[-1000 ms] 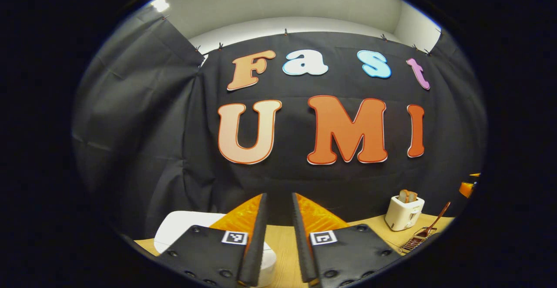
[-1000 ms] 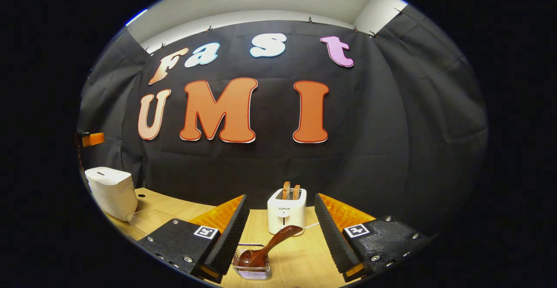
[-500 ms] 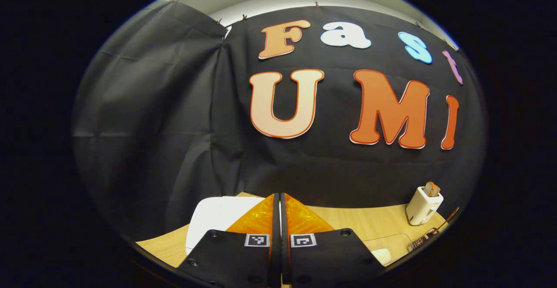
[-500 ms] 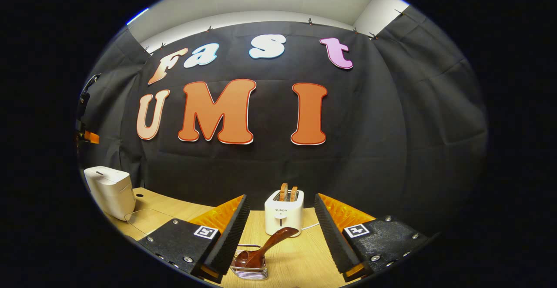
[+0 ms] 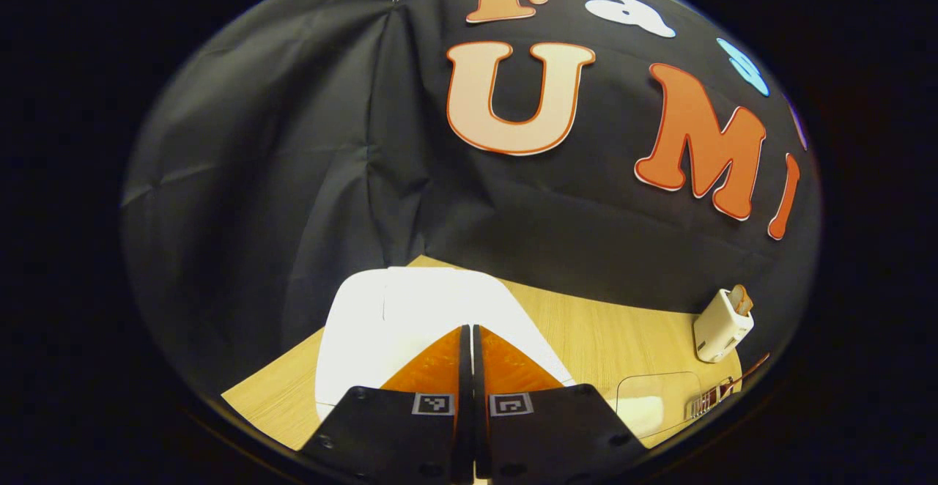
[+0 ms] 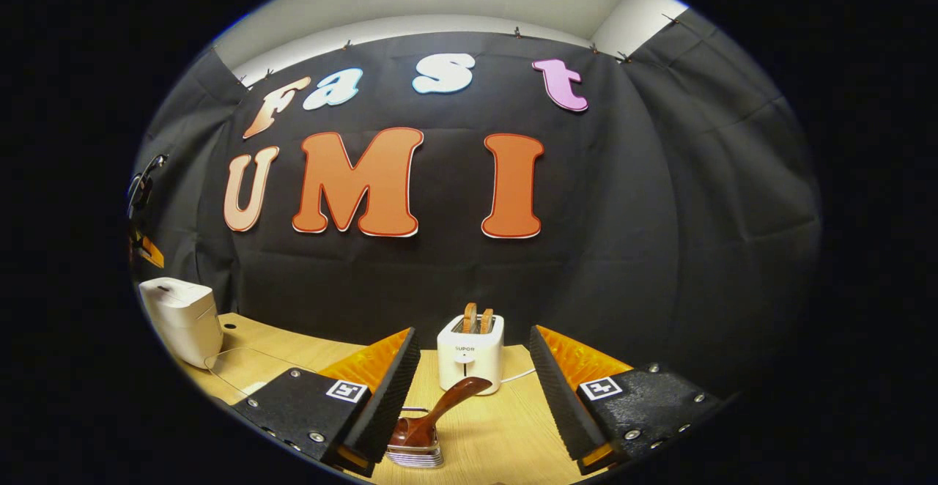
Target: Close the left gripper, press the button to open the rice cooker; take a wooden spoon from the chopstick holder with the right hand, scoop a spoonful of rice and pour it into the rice cooker, then put the wooden spoon back into the chopstick holder.
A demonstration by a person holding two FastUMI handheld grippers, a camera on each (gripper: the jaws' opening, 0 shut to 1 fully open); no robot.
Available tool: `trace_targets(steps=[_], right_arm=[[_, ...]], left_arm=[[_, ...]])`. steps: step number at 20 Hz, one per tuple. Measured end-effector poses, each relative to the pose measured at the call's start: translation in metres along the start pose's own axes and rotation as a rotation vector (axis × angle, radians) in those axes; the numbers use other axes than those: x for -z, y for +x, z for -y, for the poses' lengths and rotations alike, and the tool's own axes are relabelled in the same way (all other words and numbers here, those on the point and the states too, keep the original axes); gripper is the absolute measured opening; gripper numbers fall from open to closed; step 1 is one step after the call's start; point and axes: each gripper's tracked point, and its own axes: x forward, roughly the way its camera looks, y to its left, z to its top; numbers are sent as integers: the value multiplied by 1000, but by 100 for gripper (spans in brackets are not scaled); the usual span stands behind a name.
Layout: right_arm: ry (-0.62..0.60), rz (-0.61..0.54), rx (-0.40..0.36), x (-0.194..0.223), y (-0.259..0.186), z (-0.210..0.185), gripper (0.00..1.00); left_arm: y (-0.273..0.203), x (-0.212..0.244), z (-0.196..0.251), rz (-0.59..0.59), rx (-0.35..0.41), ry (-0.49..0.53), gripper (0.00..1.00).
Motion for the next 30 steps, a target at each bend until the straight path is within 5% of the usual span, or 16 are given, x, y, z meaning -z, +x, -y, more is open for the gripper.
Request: trace_targets(steps=[7,15,19,24,30], right_arm=[[9,-41,17,19,4,9,90],[55,-100,13,44,13,9,90],[62,-125,25,53,18,14,90],[103,-183,23,79,28,11,89],[201,-255,-60,103,41,-12,89]], left_arm=[[-5,26,4,-127,11,-82,4],[-2,17,4,-95,7,-75,4],[-14,-30,9,99,-23,4,4],[-41,-78,18,315,-53,-29,6],[-54,-76,28,353,-42,47,4]])
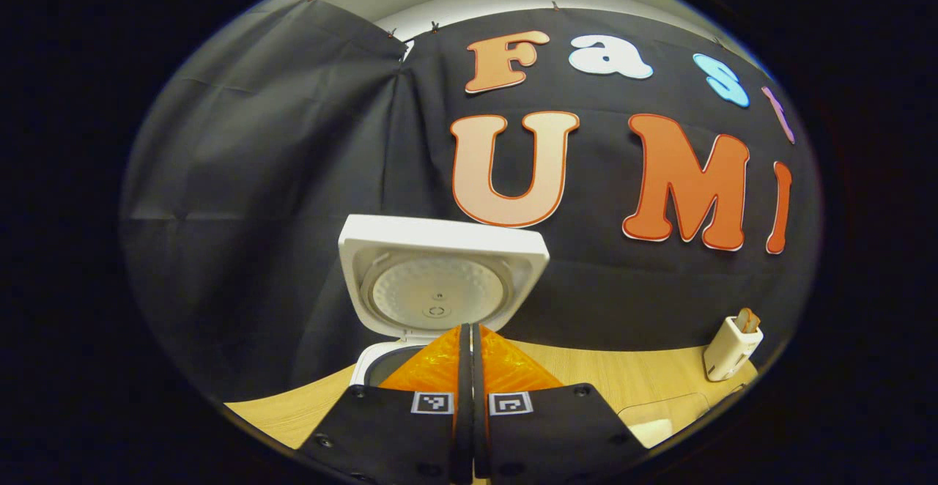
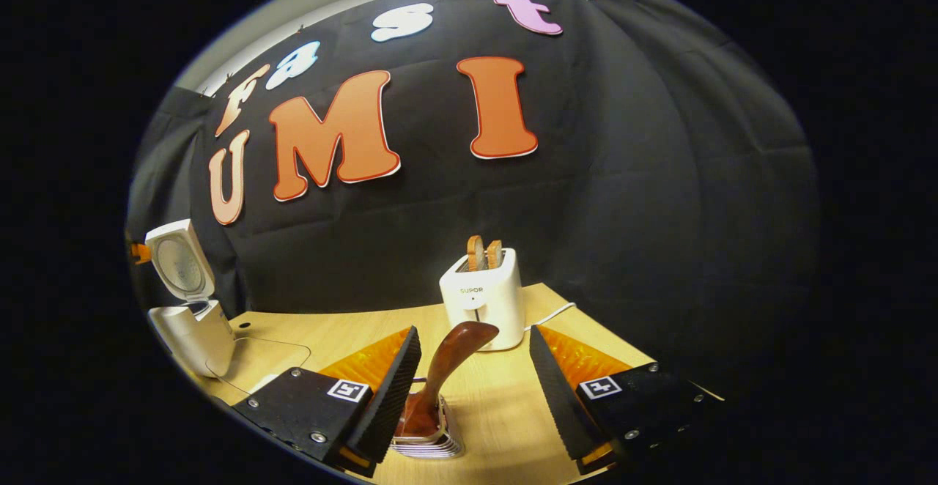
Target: Close the left gripper, press the button to open the rice cooker; take a wooden spoon from the chopstick holder with the right hand, scoop a spoonful of rice and pour it into the rice cooker, then put the wooden spoon back into the chopstick holder.
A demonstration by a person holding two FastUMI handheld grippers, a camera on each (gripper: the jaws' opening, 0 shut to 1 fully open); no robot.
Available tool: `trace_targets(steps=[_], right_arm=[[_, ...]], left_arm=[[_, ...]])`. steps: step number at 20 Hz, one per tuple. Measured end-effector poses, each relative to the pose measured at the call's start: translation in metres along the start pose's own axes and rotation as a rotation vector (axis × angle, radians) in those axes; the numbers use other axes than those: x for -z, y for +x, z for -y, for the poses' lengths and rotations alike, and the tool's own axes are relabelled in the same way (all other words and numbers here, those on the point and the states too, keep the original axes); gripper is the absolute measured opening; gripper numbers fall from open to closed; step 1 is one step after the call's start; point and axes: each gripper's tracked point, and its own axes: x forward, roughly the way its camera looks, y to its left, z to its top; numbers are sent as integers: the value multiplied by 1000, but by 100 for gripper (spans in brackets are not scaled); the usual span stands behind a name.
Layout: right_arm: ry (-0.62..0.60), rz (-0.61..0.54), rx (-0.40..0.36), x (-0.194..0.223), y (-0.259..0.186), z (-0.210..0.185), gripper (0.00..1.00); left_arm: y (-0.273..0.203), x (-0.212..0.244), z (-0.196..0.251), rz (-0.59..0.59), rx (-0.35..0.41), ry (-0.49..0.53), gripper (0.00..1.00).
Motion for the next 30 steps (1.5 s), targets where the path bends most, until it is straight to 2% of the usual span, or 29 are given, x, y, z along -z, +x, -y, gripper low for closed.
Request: trace_targets(steps=[4,5,6,9,10,14,17,21,23,24,27,28,30], right_arm=[[78,-39,-32,9,9,-5,81],[102,-31,-41,6,10,-6,72],[125,-33,-53,4,9,-7,74],[219,-64,-60,10,13,-5,55],[265,-69,-75,9,12,-8,39],[364,-74,-144,6,4,-20,25],[350,-54,-149,2,1,-29,17],[257,24,-142,-18,-6,-44,12],[204,46,-155,-27,-11,-57,12],[189,69,-164,-37,-14,-64,12],[136,125,-185,-59,-22,-85,12],[117,150,-187,-69,-25,-91,12],[84,206,-191,-88,-32,-102,11]], left_arm=[[-9,8,10,-6,40,31,4],[-11,9,12,-6,50,36,4],[-11,11,14,-5,58,42,4],[-13,17,12,-13,53,49,4],[-14,20,12,-19,52,47,4],[-16,33,10,-49,57,61,4],[-20,37,13,-51,68,74,4],[-25,40,18,-49,89,100,7],[-24,42,27,-42,120,118,24],[-26,43,30,-36,125,137,39],[-26,43,35,-9,118,196,55],[-27,43,39,-1,125,200,65],[-28,44,43,4,145,186,72]])
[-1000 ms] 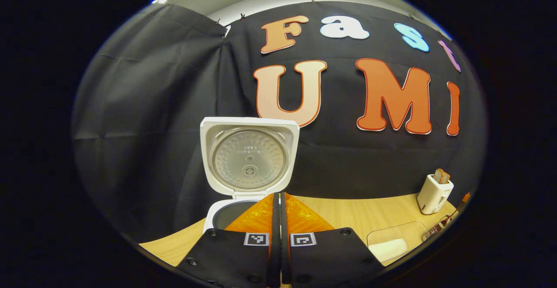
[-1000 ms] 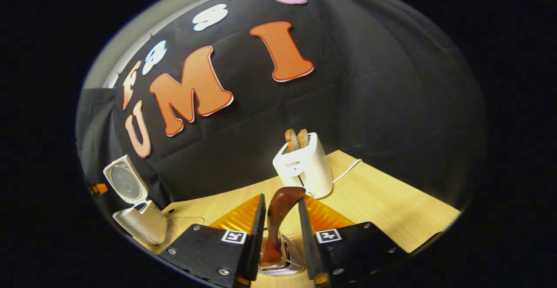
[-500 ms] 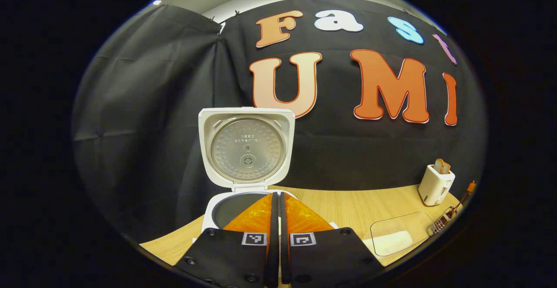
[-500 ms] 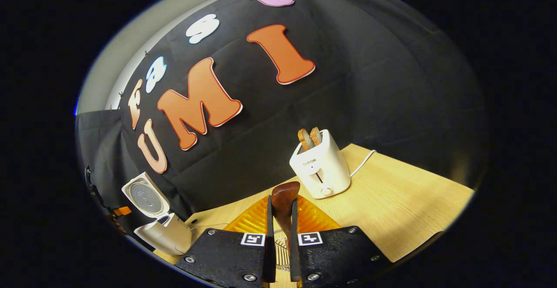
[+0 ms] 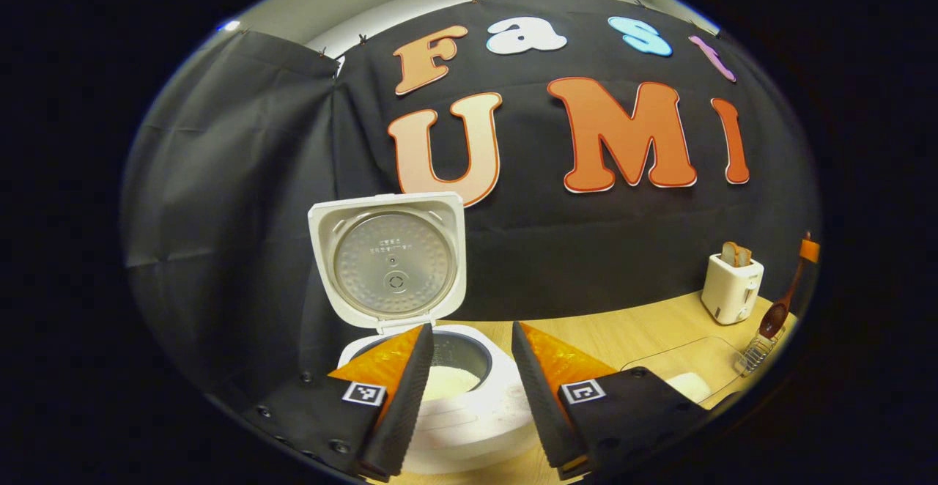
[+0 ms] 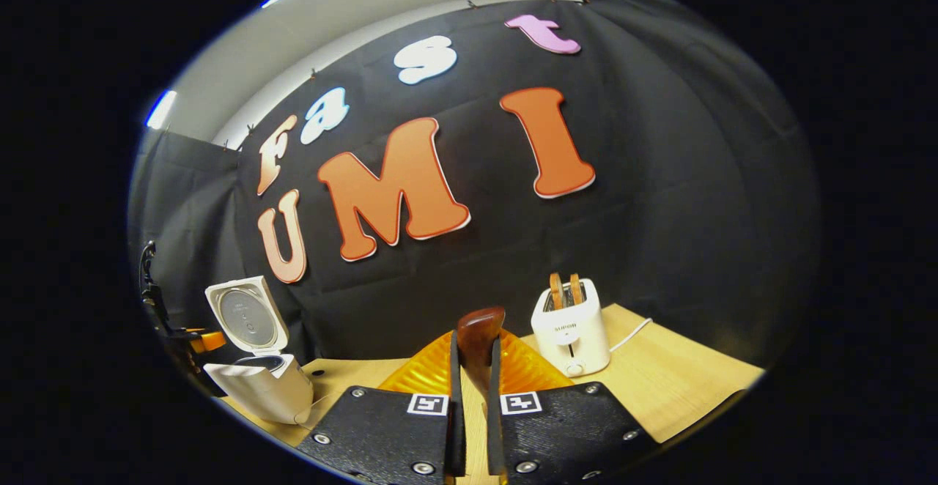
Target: Close the left gripper, press the button to open the rice cooker; take a wooden spoon from the chopstick holder with the right hand, scoop a spoonful of rice and pour it into the rice cooker, then put the wooden spoon back into the chopstick holder.
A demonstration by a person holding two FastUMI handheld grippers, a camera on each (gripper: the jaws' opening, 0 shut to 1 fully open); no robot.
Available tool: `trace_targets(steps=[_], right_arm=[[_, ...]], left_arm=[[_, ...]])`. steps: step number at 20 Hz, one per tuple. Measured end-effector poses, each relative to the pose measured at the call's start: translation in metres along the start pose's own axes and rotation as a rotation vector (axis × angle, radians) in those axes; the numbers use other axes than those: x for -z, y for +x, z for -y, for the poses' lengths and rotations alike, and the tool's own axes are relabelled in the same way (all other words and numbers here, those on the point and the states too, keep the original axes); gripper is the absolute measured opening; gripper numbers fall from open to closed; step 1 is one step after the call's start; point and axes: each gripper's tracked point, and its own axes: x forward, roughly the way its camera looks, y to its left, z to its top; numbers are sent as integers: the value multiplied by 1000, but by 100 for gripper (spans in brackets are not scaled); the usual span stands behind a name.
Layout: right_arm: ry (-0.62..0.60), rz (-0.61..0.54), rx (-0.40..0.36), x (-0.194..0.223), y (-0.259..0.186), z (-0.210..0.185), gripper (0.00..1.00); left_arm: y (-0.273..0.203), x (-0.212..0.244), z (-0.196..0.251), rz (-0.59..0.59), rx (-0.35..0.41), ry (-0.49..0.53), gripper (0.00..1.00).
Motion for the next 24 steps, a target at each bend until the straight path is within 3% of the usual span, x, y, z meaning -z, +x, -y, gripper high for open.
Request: trace_targets(steps=[8,11,12,13,18,24], right_arm=[[25,106,-152,-33,2,-79,12],[40,78,-205,-14,10,-108,11],[34,61,-215,-5,13,-115,16],[21,44,-221,5,17,-122,11],[-16,-44,-239,51,31,-143,11],[-95,-105,-205,89,46,-147,12]], left_arm=[[0,7,-16,1,-22,-50,76],[0,12,-21,-7,-26,-57,76],[-2,14,-24,-6,-32,-56,76],[-2,14,-26,-5,-37,-56,76],[-2,22,-30,-8,-35,-61,76],[1,38,-30,-32,-35,-69,76]])
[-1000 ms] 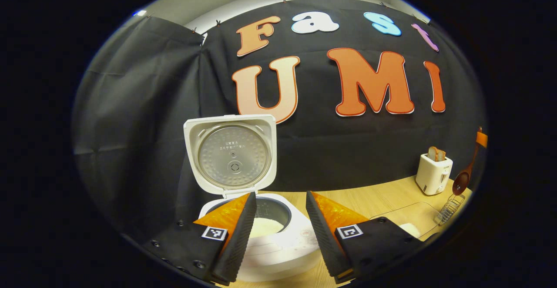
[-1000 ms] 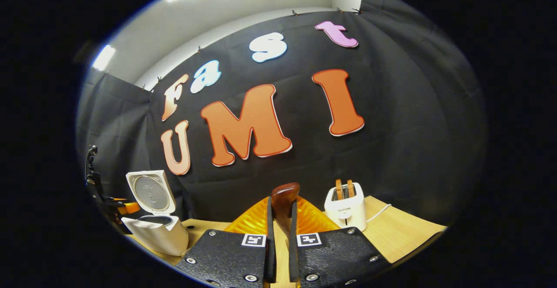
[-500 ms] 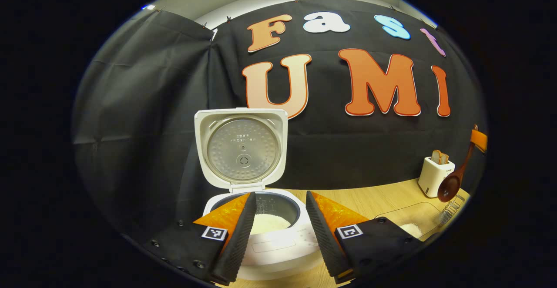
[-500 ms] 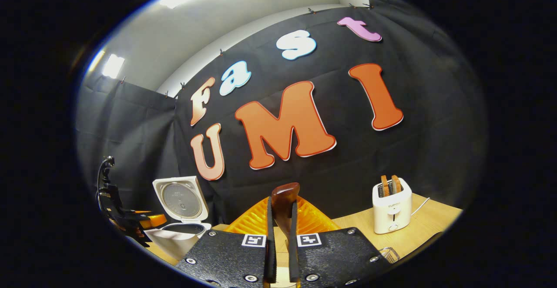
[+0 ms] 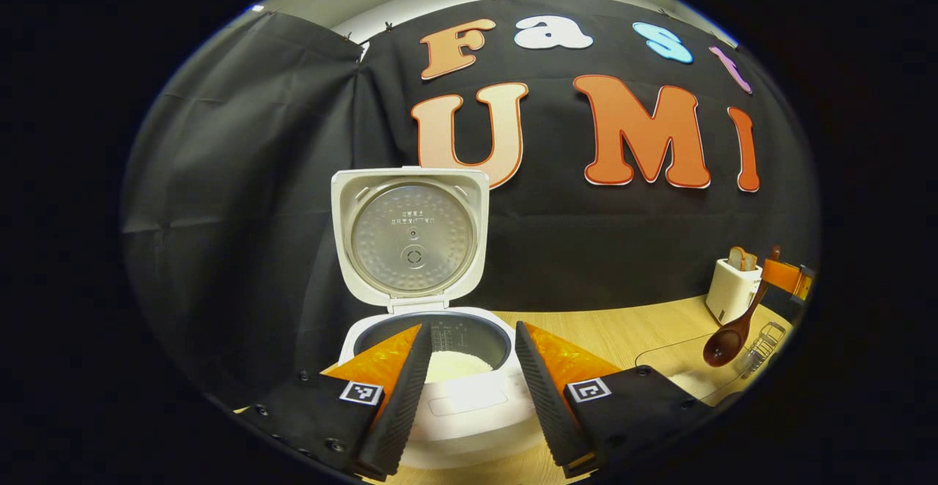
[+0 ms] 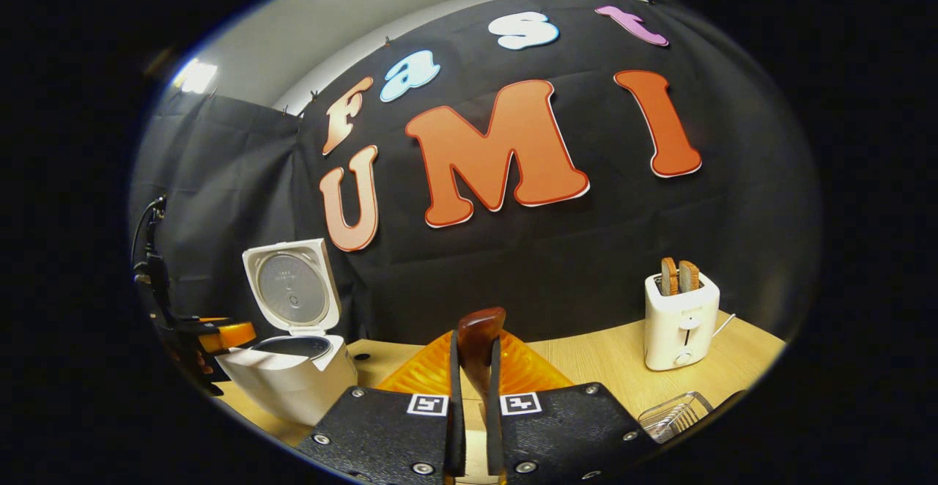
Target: Close the left gripper, press the button to open the rice cooker; take a wooden spoon from the chopstick holder with the right hand, scoop a spoonful of rice and pour it into the rice cooker, then put the wooden spoon back into the chopstick holder.
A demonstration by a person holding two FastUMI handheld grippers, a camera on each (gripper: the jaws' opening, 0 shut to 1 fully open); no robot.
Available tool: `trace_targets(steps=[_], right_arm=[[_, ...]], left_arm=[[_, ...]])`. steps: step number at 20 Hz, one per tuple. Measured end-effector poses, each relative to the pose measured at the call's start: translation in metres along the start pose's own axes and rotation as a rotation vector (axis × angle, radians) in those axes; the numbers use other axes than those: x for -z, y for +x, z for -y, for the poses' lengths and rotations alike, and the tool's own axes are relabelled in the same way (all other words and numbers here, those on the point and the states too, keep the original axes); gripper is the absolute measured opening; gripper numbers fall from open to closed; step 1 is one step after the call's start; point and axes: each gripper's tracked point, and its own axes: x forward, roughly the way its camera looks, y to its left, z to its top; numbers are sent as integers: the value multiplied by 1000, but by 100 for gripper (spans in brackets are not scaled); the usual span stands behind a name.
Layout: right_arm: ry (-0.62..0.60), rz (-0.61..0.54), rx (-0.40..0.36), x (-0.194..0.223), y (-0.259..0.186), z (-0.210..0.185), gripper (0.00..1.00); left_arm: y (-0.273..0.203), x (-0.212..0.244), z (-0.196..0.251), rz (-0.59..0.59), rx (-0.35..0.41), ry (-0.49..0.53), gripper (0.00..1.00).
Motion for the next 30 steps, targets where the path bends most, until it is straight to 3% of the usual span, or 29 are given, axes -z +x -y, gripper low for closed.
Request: trace_targets(steps=[8,10,14,20,30], right_arm=[[-138,-113,64,55,11,2,12],[-167,-97,74,54,7,2,12],[-146,-134,119,62,-3,6,12],[-32,-167,164,71,-7,-5,12],[354,-285,35,90,10,-49,12]], left_arm=[[7,17,-3,-33,-7,-14,76],[8,19,-5,-38,-9,-13,76],[10,24,-7,-48,-6,-15,77],[12,32,-7,-60,1,-34,76],[9,37,-21,-63,-14,-46,76]])
